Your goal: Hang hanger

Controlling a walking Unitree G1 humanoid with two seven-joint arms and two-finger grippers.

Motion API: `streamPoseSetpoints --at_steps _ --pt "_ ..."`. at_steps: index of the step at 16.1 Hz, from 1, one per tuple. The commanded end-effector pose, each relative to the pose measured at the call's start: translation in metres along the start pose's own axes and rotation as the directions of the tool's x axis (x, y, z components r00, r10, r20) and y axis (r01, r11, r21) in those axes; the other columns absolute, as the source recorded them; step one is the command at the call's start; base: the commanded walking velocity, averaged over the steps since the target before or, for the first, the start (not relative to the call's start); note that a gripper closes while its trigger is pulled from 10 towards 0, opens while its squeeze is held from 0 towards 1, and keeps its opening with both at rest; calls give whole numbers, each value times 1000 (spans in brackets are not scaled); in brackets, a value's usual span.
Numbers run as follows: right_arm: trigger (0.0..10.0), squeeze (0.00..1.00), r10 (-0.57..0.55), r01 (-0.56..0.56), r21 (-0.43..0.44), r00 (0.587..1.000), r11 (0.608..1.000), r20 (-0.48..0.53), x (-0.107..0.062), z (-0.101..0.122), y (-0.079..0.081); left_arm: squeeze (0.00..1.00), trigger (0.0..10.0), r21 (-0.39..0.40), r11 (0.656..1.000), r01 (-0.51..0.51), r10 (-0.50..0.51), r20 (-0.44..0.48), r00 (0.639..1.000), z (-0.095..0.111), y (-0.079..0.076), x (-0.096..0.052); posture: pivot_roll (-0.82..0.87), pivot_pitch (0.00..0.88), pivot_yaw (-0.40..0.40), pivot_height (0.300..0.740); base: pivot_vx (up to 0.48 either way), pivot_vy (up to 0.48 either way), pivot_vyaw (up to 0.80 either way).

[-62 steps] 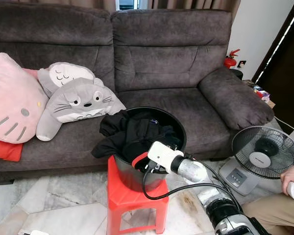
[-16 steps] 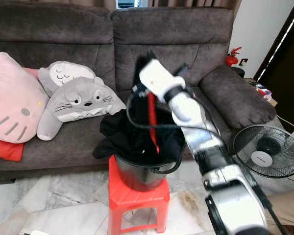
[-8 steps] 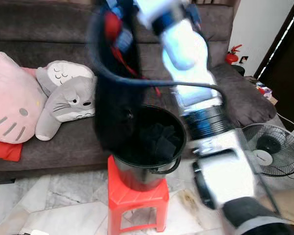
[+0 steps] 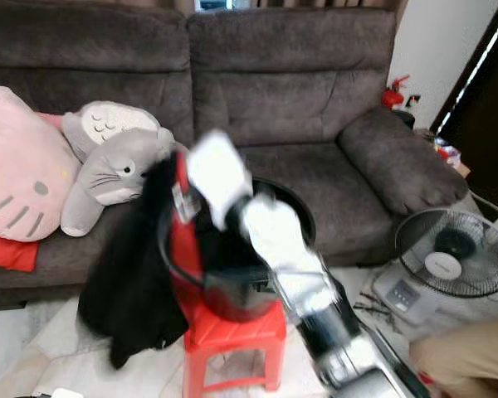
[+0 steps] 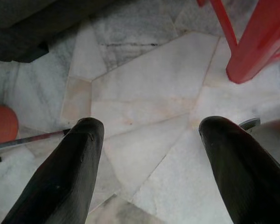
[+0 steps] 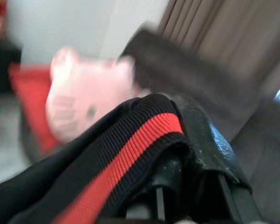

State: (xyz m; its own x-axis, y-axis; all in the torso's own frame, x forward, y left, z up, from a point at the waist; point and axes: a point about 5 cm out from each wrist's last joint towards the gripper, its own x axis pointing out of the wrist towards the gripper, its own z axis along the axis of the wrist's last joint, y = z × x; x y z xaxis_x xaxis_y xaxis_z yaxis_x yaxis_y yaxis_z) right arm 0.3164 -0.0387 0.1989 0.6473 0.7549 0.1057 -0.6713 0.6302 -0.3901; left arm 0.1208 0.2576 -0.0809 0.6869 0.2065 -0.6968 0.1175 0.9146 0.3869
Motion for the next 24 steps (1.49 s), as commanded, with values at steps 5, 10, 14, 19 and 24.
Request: streamPoseSetpoints --at_steps 5,10,14,19,24 --pt "10000 0 -199 214 48 955 976 -218 -32 -44 -6 0 10000 -13 999 36 -36 -40 999 -7 -3 -3 -24 0 -67 740 0 0 0" --pt "10000 0 -281 332 147 915 932 -289 -41 -58 10 0 10000 -315 948 -31 -9 -128 992 -21 -4 -7 -10 0 -69 740 0 0 0" --pt "10000 0 -728 752 50 651 657 -214 -82 -36 -17 0 10000 -284 958 -34 -7 -143 990 -24 -1 -8 4 2 -66 740 0 0 0" --pt "10000 0 -829 871 -22 460 491 -319 -131 -42 -14 0 10000 -272 962 -26 -17 -153 988 -27 2 -9 9 0 -57 740 0 0 0" --pt "10000 0 -834 897 -44 389 439 -391 -144 -51 -10 0 10000 -282 959 -25 -26 -175 984 -32 1 -12 6 0 -58 740 0 0 0"
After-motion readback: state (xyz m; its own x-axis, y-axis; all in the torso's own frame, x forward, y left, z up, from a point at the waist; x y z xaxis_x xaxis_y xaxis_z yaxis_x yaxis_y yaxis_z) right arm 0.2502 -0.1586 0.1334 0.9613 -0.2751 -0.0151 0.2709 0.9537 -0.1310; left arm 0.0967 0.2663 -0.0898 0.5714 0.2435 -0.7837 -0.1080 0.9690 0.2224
